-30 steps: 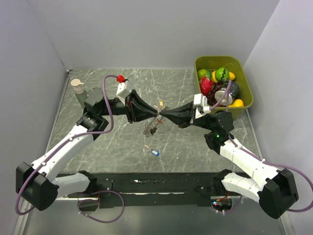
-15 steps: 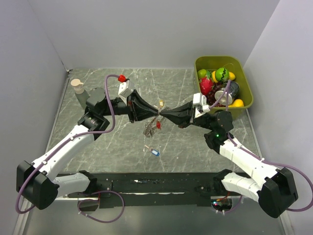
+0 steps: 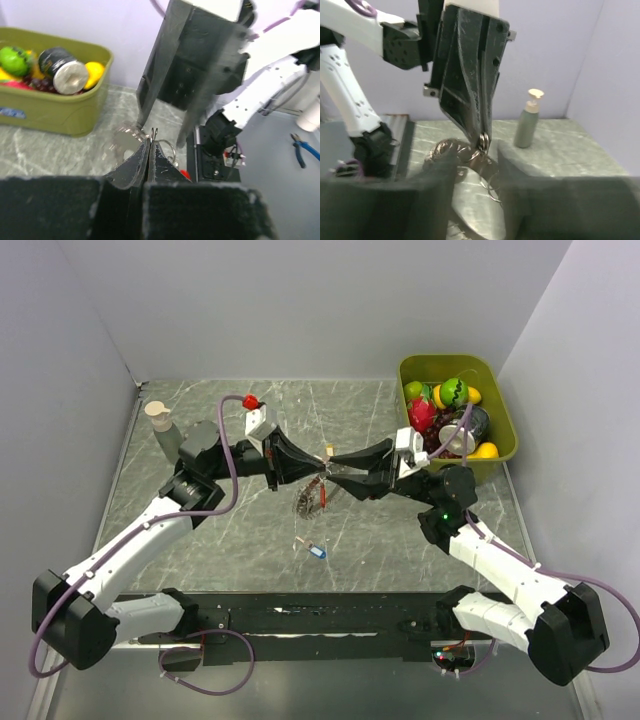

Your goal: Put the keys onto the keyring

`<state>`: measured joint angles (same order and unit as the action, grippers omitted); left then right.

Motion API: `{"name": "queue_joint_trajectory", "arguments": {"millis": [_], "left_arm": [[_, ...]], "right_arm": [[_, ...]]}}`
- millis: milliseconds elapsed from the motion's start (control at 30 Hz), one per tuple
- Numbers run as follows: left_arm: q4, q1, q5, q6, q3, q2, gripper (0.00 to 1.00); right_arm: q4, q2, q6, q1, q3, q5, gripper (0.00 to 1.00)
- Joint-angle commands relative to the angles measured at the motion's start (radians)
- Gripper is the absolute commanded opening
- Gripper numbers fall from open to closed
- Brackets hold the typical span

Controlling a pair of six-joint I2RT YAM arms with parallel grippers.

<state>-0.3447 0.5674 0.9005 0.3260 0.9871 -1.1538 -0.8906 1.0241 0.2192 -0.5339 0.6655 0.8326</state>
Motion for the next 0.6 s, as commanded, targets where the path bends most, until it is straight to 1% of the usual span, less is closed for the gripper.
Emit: {"name": "queue_joint_trajectory", "arguments": {"millis": [0,33,67,100,133,167,233,267,333,367,400,433,467,500,533,567], "left_arm": [[0.029,0.005,-0.132,-0.068,-0.028,0.063,0.01],[0.041,0.005,-0.153,-0.096,-0.031,0.072,0.01],[0.07,0.005,-0.201,-0.107,-0.036,0.092,0.01],[0.088,0.005,-0.225,-0.116,-0.044,0.1,0.01],[0.108,0.005,-0.251,-0.142,-0.044,0.109,0.01],[0.146,0.003,-0.28,-0.153,-0.045,0.127,0.01],[0.182,0.002,-0.343,-0.185,-0.045,0.144,0.01],[0.2,0.0,-0.36,-0.191,-0.044,0.164,0.01],[0.234,-0.009,-0.408,-0.206,-0.045,0.186,0.01],[0.242,-0.015,-0.42,-0.209,-0.048,0.207,0.01],[0.256,-0.032,-0.429,-0.209,-0.053,0.216,0.01],[0.266,-0.046,-0.439,-0.208,-0.051,0.226,0.01],[0.276,-0.061,-0.437,-0.205,-0.05,0.235,0.01],[0.298,-0.101,-0.433,-0.191,-0.044,0.236,0.01],[0.311,-0.122,-0.42,-0.185,-0.039,0.236,0.01],[0.323,-0.144,-0.416,-0.179,-0.035,0.235,0.01]], "right_arm": [[-0.028,-0.061,-0.021,-0.005,0.005,-0.053,0.66],[-0.028,-0.071,-0.021,-0.002,-0.006,-0.078,0.79],[-0.036,-0.082,-0.005,0.0,-0.044,-0.184,0.87],[-0.053,-0.11,0.012,0.002,-0.07,-0.235,0.94],[-0.068,-0.122,0.026,0.006,-0.095,-0.28,1.0],[-0.058,-0.142,0.043,0.021,-0.124,-0.332,1.0],[0.033,-0.154,0.049,0.041,-0.116,-0.362,1.0],[0.191,-0.156,0.048,0.051,-0.081,-0.374,1.0],[0.38,-0.145,0.042,0.052,-0.025,-0.45,1.0],[0.56,-0.115,0.045,0.051,0.046,-0.475,1.0],[0.667,-0.089,0.049,0.051,0.084,-0.489,1.0],[0.752,-0.063,0.049,0.052,0.124,-0.521,1.0],[0.825,0.006,0.06,0.051,0.199,-0.526,1.0],[0.978,0.043,0.062,0.051,0.236,-0.524,1.0],[1.03,0.082,0.068,0.051,0.294,-0.511,1.0],[1.082,0.156,0.074,0.048,0.318,-0.501,1.0]]}}
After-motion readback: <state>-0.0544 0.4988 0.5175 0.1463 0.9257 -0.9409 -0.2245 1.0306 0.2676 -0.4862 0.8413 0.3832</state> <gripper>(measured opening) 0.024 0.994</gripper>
